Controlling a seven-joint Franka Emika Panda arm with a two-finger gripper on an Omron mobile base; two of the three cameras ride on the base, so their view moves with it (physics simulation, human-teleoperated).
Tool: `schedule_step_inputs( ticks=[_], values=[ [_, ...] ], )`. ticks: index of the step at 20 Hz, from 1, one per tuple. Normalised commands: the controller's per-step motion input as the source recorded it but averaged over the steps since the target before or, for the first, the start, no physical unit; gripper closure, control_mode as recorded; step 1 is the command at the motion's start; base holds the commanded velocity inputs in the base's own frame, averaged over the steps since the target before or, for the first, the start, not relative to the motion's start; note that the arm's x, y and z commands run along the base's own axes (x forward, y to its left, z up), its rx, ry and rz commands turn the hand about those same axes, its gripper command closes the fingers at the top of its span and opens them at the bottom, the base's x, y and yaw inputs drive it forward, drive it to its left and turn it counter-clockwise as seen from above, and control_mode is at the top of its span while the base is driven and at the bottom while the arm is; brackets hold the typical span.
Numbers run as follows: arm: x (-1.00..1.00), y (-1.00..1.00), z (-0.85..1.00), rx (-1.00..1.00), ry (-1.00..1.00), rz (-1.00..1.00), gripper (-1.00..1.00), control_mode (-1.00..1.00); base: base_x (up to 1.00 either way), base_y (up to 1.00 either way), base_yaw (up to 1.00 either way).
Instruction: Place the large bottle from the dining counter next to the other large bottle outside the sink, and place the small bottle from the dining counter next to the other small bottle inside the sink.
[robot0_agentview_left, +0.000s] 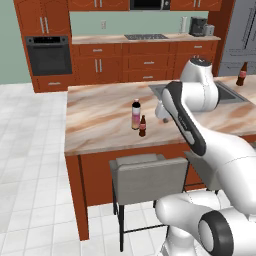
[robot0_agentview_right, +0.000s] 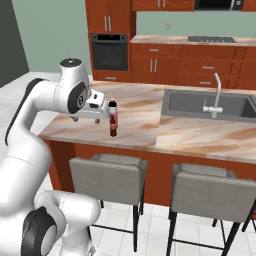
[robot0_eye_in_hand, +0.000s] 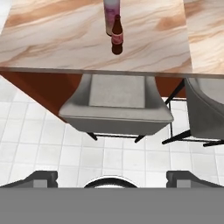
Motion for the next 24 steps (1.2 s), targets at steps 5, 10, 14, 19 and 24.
schedule_step_inputs(
  ticks=[5, 10, 14, 19, 24],
  values=[
    [0.2, 0.0, -0.12, 0.0, -0.01, 0.0, -1.0, -1.0, 0.0, 0.0, 0.0],
    [0.24, 0.0, -0.13, 0.0, 0.0, 0.0, -1.0, -1.0, 0.0, 0.0, 0.0],
    [0.22, 0.0, -0.12, 0.0, -0.02, 0.0, -1.0, -1.0, 0.0, 0.0, 0.0],
    [0.25, 0.0, -0.15, 0.0, -0.03, 0.0, -1.0, -1.0, 0.0, 0.0, 0.0],
    [0.2, 0.01, -0.19, 0.0, -0.07, 0.0, -1.0, -1.0, 0.0, 0.0, 0.0]
  ],
)
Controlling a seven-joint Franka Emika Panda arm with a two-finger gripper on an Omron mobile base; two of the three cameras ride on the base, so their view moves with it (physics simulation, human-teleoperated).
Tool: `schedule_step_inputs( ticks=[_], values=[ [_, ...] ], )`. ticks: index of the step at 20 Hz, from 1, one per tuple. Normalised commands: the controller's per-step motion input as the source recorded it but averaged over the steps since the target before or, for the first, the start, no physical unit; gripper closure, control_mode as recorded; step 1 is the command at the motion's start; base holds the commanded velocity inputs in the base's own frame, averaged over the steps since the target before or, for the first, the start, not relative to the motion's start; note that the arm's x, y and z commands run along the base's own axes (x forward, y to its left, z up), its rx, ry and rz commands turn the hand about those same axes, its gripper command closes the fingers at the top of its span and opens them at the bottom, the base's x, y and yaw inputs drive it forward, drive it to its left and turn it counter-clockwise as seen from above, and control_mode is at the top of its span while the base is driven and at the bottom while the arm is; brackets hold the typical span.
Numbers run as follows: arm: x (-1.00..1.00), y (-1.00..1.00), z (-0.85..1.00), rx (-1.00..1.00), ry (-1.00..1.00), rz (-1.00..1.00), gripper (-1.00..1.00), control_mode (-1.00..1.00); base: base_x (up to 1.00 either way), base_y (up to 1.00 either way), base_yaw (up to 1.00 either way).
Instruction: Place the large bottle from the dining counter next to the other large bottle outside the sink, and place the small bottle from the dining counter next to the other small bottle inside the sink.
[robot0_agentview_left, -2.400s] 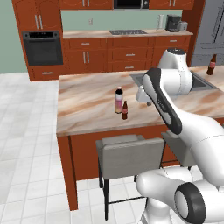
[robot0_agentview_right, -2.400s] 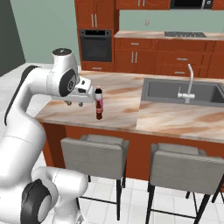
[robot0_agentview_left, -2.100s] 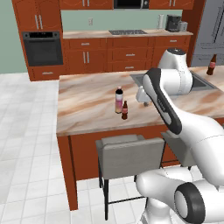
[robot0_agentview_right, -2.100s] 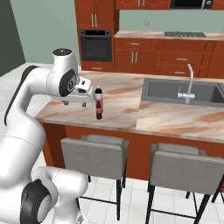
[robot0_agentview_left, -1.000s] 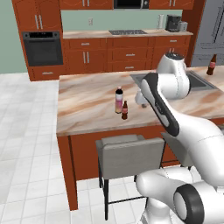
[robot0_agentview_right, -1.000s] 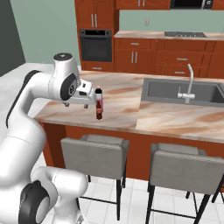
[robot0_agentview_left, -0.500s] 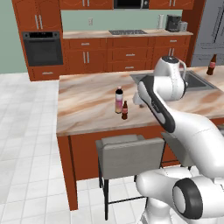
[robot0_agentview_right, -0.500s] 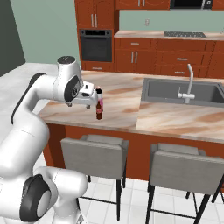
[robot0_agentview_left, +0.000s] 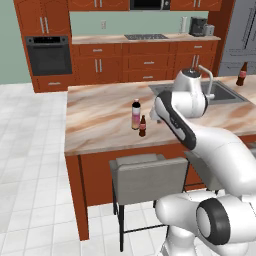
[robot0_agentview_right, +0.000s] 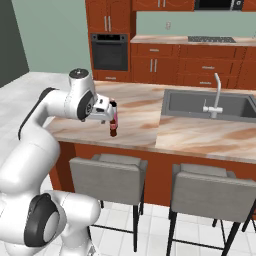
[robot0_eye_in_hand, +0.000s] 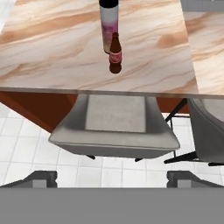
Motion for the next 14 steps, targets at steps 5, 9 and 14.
schedule_step_inputs(
  ticks=[5, 9, 14],
  values=[
    [0.12, 0.04, -0.2, 0.0, -0.1, 0.0, -1.0, -1.0, 0.0, 0.0, 0.0],
    [0.15, 0.08, -0.16, 0.0, -0.09, 0.0, -1.0, -1.0, 0.0, 0.0, 0.0],
    [0.26, 0.11, -0.12, 0.0, -0.04, 0.0, -1.0, -1.0, 0.0, 0.0, 0.0]
  ],
)
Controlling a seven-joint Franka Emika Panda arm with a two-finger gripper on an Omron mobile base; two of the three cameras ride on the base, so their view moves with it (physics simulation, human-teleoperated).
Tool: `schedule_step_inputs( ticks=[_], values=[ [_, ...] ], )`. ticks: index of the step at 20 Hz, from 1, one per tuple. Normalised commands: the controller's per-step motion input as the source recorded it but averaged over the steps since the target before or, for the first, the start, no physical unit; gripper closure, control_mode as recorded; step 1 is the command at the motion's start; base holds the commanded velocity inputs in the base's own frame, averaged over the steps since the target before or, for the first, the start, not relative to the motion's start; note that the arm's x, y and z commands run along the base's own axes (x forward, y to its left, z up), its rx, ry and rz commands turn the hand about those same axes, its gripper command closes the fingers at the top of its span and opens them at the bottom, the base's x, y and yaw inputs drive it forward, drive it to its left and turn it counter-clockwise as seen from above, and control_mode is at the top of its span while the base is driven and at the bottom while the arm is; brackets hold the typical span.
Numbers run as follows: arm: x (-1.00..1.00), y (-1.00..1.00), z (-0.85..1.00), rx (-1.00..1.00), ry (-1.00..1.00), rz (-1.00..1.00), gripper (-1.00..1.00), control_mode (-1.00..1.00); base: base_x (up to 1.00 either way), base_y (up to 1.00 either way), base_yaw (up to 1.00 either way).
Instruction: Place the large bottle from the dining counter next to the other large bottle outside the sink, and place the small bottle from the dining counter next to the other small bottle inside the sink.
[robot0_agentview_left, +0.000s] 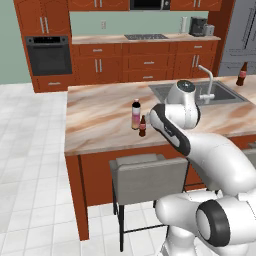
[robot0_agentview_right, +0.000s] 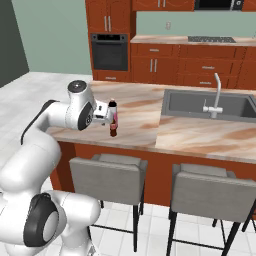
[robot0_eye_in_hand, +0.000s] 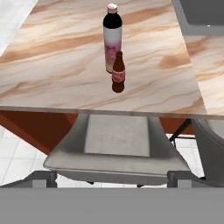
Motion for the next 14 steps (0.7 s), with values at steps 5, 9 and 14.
schedule_step_inputs(
  ticks=[5, 9, 14],
  values=[
    [0.31, 0.01, -0.14, 0.0, -0.02, 0.0, -1.0, -1.0, 0.0, 0.0, 0.0],
    [0.31, 0.0, -0.15, 0.0, -0.01, 0.0, -1.0, -1.0, 0.0, 0.0, 0.0],
    [0.35, 0.0, -0.17, 0.0, 0.0, 0.0, -1.0, -1.0, 0.0, 0.0, 0.0]
  ],
)
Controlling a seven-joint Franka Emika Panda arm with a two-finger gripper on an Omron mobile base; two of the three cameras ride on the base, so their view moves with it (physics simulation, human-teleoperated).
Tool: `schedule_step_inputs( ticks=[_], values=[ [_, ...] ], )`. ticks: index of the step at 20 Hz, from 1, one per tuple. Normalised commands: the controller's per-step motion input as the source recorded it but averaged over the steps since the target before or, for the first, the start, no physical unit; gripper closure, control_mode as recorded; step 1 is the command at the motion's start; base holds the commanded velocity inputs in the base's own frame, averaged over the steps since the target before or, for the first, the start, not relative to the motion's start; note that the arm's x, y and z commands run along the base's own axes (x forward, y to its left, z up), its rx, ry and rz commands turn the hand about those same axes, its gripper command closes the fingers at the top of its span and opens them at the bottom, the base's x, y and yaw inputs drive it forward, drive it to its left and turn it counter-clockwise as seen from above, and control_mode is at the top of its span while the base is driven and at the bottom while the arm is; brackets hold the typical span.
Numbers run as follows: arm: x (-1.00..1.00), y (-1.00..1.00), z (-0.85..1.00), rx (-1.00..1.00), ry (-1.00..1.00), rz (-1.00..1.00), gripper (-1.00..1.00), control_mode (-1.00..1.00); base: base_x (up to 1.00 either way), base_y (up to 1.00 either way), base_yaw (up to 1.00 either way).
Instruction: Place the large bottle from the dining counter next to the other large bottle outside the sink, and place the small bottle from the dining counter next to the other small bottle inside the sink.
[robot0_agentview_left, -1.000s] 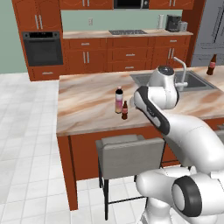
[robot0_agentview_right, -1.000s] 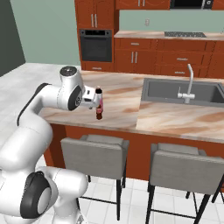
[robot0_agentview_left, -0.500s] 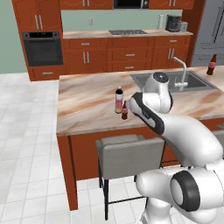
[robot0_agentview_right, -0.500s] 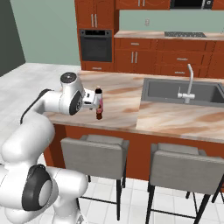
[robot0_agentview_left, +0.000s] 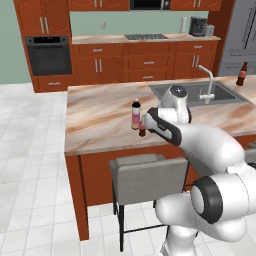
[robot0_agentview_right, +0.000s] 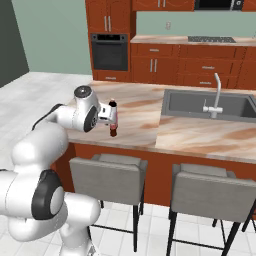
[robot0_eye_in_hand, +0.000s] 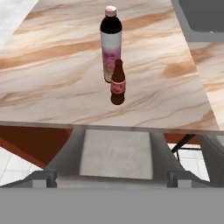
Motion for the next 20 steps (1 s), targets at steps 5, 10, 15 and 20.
schedule_step_inputs(
  ticks=[5, 10, 15, 20],
  values=[
    [0.35, 0.0, -0.15, 0.0, 0.0, 0.0, -1.0, -1.0, 0.0, 0.0, 0.0],
    [0.36, 0.0, -0.14, 0.0, 0.0, 0.0, -1.0, -1.0, 0.0, 0.0, 0.0],
    [0.33, 0.0, -0.15, 0.0, 0.0, 0.0, -1.0, -1.0, 0.0, 0.0, 0.0],
    [0.27, 0.0, -0.19, 0.0, 0.0, 0.0, -1.0, -1.0, 0.0, 0.0, 0.0]
  ],
)
